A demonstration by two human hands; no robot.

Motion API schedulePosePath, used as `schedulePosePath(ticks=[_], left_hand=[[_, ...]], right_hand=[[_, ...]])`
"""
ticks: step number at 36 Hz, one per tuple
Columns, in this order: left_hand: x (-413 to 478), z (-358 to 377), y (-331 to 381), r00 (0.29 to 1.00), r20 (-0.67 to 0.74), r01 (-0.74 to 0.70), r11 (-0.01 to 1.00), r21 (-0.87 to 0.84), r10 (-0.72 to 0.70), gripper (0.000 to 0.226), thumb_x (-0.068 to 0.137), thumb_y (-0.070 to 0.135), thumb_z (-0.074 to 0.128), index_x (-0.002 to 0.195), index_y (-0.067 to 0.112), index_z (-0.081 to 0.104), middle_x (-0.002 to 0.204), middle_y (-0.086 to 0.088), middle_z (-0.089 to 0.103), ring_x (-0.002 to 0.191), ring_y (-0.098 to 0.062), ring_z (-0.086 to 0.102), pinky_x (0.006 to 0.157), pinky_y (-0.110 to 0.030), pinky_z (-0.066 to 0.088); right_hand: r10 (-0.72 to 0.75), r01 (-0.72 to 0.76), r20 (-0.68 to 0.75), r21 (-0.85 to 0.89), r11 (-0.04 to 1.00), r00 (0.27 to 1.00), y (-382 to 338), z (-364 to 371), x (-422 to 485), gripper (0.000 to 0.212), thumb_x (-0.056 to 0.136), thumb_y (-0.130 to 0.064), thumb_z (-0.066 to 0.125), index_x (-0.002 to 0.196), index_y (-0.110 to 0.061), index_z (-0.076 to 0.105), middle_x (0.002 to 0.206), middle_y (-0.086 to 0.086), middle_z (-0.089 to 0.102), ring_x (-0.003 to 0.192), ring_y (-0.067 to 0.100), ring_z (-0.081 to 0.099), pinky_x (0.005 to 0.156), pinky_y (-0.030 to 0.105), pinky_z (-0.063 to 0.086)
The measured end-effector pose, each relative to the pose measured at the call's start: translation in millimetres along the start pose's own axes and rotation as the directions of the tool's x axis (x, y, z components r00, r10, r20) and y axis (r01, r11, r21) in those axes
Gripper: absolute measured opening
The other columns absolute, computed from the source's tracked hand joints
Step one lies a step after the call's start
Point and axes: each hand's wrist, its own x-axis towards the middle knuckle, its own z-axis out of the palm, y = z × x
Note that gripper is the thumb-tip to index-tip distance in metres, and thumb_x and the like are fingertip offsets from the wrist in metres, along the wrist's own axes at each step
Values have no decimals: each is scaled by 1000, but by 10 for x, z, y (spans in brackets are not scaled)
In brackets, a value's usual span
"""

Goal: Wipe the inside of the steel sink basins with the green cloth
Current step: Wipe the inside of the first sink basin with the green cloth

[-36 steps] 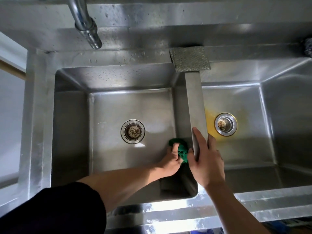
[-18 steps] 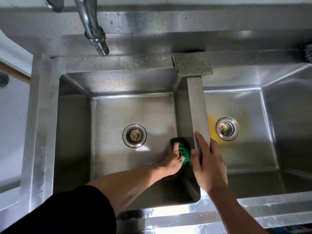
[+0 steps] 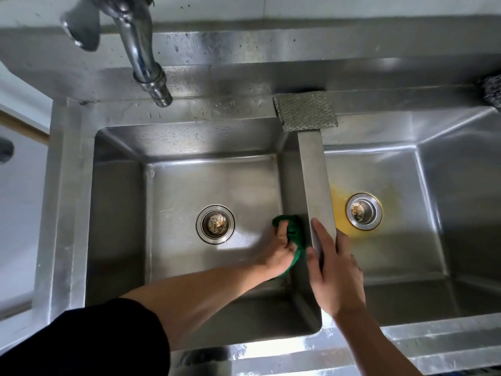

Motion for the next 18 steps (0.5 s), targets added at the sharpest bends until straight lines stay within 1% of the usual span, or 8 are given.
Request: schedulePosePath(ticks=[3, 5, 7, 9, 10, 11, 13, 18], left_hand=[[-282, 13, 116, 993, -53, -106, 992, -63, 103, 50, 103, 16, 50, 150, 11, 35, 140, -11, 43, 125, -14, 50, 112, -31, 41], [-331, 85, 105, 986, -118, -138, 978, -157, 120, 47, 102, 6, 51, 147, 8, 37, 134, -5, 38, 112, 16, 44, 104, -9, 36], [-283, 98, 103, 986, -103, -151, 968, -202, 133, 47, 102, -3, 49, 146, 3, 37, 134, -8, 35, 109, 23, 40, 96, 1, 30], [-129, 68, 104, 989, -75, -143, 965, -221, 129, 48, 103, 4, 51, 149, 6, 36, 137, -9, 36, 110, 15, 44, 97, -1, 36], [-23, 44, 93, 996, -49, -87, 961, -263, 77, 51, 101, 16, 51, 150, 14, 37, 136, -8, 41, 112, 5, 52, 100, -11, 45], [99, 27, 59, 999, -33, -35, 961, -274, 27, 56, 94, 31, 49, 149, 26, 38, 134, -9, 48, 112, -10, 60, 101, -30, 55], [480, 154, -242, 999, -39, 19, 976, -218, -28, 66, 79, 45, 41, 144, 36, 37, 127, -17, 55, 106, -35, 65, 92, -55, 59], [336, 30, 31, 992, 18, 124, 976, -180, -123, 59, 96, 25, 43, 153, 27, 29, 132, -22, 44, 113, -42, 58, 100, -53, 54]], right_hand=[[4, -4, 2, 3, 1000, 1000, 20, 3, 15, 58, 97, -43, 42, 149, -49, 16, 140, 4, 37, 93, 40, 59, 85, 47, 49], [7, -7, 12, 4, 1000, 1000, 17, 4, 6, 58, 97, -43, 42, 148, -50, 15, 141, 4, 36, 95, 39, 59, 86, 47, 49], [5, -5, 16, -3, 1000, 1000, 12, 0, 3, 59, 98, -43, 42, 148, -51, 13, 142, 3, 35, 94, 39, 59, 86, 47, 49], [16, -16, 17, -3, 1000, 1000, 9, -6, 4, 59, 98, -43, 42, 148, -51, 13, 143, 3, 35, 95, 39, 59, 85, 47, 49], [15, -15, 17, -5, 1000, 1000, 1, -10, -1, 58, 98, -44, 42, 149, -51, 13, 143, 3, 35, 95, 39, 59, 85, 47, 49], [11, -11, 17, -7, 1000, 1000, -4, -16, -4, 58, 98, -44, 41, 149, -50, 13, 143, 3, 35, 96, 39, 59, 85, 46, 49], [12, -12, 17, -7, 1000, 1000, -6, -21, -5, 57, 98, -45, 40, 148, -50, 13, 142, 3, 35, 96, 38, 59, 86, 46, 49], [9, -9, 15, -5, 1000, 1000, -8, -22, -2, 58, 97, -44, 40, 148, -50, 13, 141, 3, 36, 96, 38, 59, 85, 46, 49]])
